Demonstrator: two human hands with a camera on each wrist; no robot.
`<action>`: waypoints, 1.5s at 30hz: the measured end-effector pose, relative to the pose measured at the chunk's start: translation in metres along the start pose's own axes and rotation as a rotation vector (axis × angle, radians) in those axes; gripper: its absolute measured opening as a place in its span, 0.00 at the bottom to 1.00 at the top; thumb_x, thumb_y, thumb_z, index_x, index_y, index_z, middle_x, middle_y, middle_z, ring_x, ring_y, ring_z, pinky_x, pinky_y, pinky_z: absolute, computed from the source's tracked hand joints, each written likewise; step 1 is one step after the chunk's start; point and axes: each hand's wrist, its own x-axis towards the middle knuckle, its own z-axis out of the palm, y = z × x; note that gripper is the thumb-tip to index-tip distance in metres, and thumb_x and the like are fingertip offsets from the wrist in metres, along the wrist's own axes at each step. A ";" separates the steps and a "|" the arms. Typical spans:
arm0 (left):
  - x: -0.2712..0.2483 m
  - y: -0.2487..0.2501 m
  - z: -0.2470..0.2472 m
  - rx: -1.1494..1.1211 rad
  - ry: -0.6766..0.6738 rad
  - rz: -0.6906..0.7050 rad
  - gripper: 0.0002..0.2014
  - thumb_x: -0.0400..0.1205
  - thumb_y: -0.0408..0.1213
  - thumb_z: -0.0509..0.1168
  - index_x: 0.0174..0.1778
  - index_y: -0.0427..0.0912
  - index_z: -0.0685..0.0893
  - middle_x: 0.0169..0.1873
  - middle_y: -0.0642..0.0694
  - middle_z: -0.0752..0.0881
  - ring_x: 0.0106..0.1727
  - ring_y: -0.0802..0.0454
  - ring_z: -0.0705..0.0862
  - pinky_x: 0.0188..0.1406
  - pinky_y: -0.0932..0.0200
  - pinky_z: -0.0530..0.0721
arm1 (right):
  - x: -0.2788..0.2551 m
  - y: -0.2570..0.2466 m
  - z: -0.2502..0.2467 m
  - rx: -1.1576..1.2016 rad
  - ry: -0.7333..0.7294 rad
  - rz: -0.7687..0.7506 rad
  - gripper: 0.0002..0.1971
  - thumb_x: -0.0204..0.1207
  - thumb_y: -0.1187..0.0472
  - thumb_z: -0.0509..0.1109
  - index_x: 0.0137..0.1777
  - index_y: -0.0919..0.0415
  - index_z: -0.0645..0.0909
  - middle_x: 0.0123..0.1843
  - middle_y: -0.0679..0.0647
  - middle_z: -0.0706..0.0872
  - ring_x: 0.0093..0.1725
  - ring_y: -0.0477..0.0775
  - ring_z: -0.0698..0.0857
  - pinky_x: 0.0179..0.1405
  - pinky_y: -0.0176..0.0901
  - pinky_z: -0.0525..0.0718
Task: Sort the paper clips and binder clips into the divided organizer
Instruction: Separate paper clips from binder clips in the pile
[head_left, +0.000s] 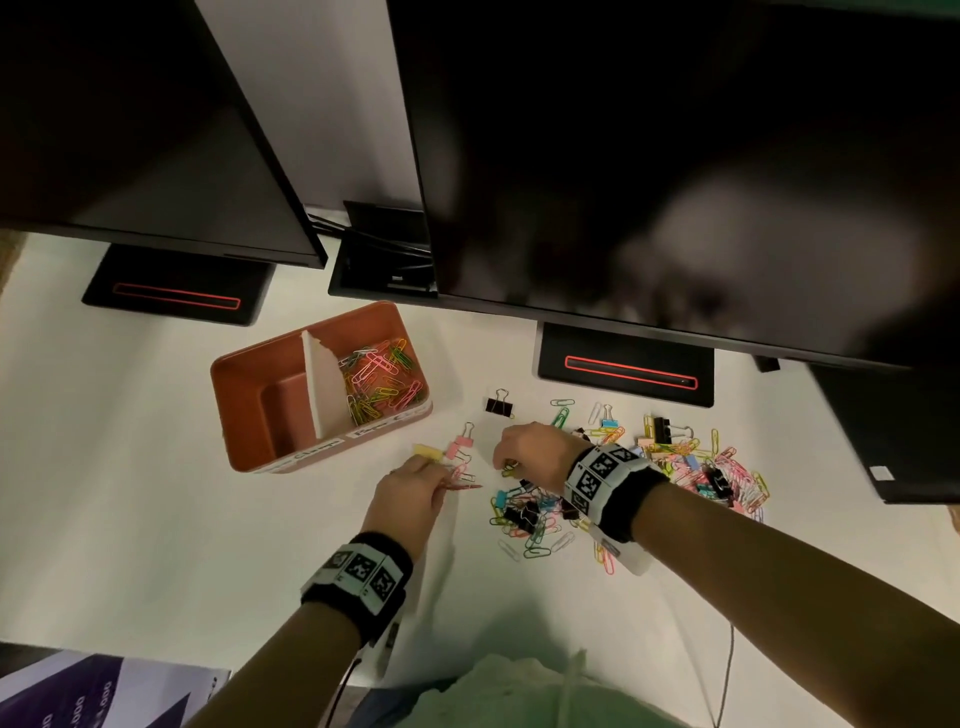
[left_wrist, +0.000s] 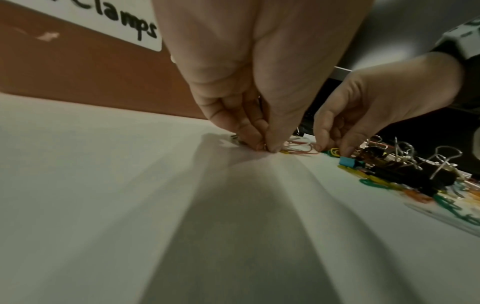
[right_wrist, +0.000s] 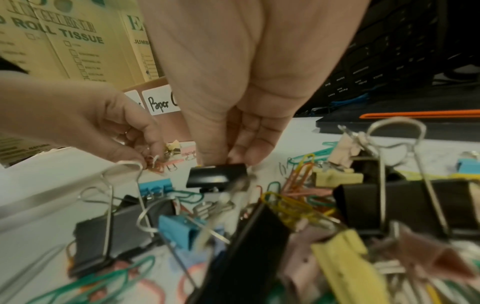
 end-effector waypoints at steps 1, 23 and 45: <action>0.001 -0.002 0.000 -0.019 -0.011 -0.013 0.07 0.76 0.31 0.66 0.47 0.44 0.87 0.49 0.45 0.85 0.44 0.45 0.85 0.49 0.54 0.84 | 0.001 0.000 0.001 -0.001 0.004 0.003 0.14 0.79 0.68 0.62 0.63 0.59 0.79 0.62 0.57 0.79 0.60 0.59 0.80 0.59 0.47 0.79; -0.010 0.016 -0.091 -0.280 0.252 -0.033 0.04 0.75 0.31 0.70 0.38 0.46 0.84 0.34 0.59 0.84 0.37 0.61 0.81 0.31 0.74 0.76 | -0.013 -0.038 -0.044 0.116 0.248 -0.021 0.11 0.77 0.64 0.63 0.55 0.57 0.83 0.54 0.55 0.85 0.53 0.55 0.83 0.55 0.44 0.82; 0.007 0.015 -0.012 0.111 -0.239 -0.062 0.20 0.79 0.43 0.63 0.67 0.45 0.74 0.61 0.44 0.78 0.58 0.46 0.80 0.58 0.54 0.80 | -0.036 0.054 -0.034 0.190 0.323 0.280 0.19 0.78 0.64 0.64 0.70 0.55 0.75 0.73 0.53 0.77 0.72 0.54 0.75 0.73 0.47 0.73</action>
